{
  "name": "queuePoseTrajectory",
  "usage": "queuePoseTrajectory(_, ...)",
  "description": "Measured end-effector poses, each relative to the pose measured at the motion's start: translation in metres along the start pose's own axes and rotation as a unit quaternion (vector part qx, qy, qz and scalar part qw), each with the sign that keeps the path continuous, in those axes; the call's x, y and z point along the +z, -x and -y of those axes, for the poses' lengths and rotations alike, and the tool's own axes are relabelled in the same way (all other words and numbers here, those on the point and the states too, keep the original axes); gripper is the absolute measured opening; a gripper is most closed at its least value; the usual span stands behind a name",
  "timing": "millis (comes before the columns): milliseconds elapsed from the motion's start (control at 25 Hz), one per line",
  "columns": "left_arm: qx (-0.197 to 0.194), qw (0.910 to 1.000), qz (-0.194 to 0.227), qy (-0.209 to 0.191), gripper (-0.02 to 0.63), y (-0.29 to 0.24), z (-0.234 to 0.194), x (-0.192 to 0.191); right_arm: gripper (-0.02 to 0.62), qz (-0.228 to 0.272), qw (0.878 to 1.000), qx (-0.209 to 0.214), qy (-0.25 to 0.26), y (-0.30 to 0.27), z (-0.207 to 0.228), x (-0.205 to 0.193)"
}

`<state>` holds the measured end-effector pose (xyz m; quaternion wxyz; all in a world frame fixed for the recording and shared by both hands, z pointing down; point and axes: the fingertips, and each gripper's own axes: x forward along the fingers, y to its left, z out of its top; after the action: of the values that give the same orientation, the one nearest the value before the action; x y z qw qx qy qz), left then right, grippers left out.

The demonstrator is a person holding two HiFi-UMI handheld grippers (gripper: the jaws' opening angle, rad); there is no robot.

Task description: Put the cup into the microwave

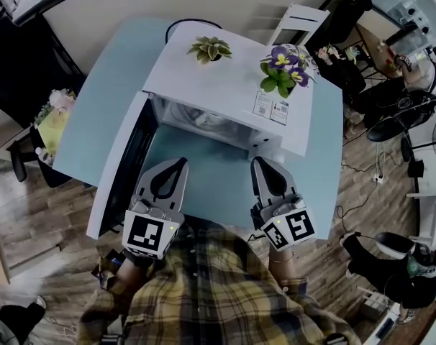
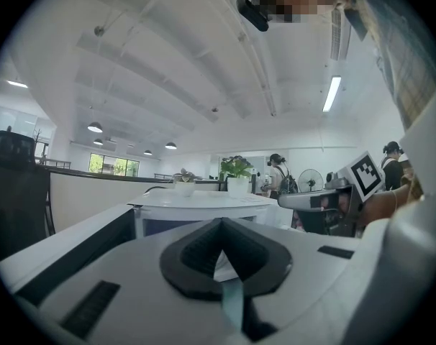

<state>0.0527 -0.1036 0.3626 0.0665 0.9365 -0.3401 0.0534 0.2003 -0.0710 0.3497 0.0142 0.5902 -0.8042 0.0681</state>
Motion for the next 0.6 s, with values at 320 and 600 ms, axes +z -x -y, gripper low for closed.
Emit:
queuePoseTrajectory(320, 0.007, 1.0, -0.002, 0.0, -0.008, 0.0, -0.0024, 0.0008, 0.002, -0.003, 1.0, -0.001, -0.005, -0.0014, 0.0011, -0.0026)
queuePoseTrajectory(600, 0.01, 0.9999, -0.008, 0.0, -0.008, 0.0, -0.003, 0.0011, 0.002, -0.001, 1.0, 0.004, -0.008, -0.0037, 0.0011, -0.004)
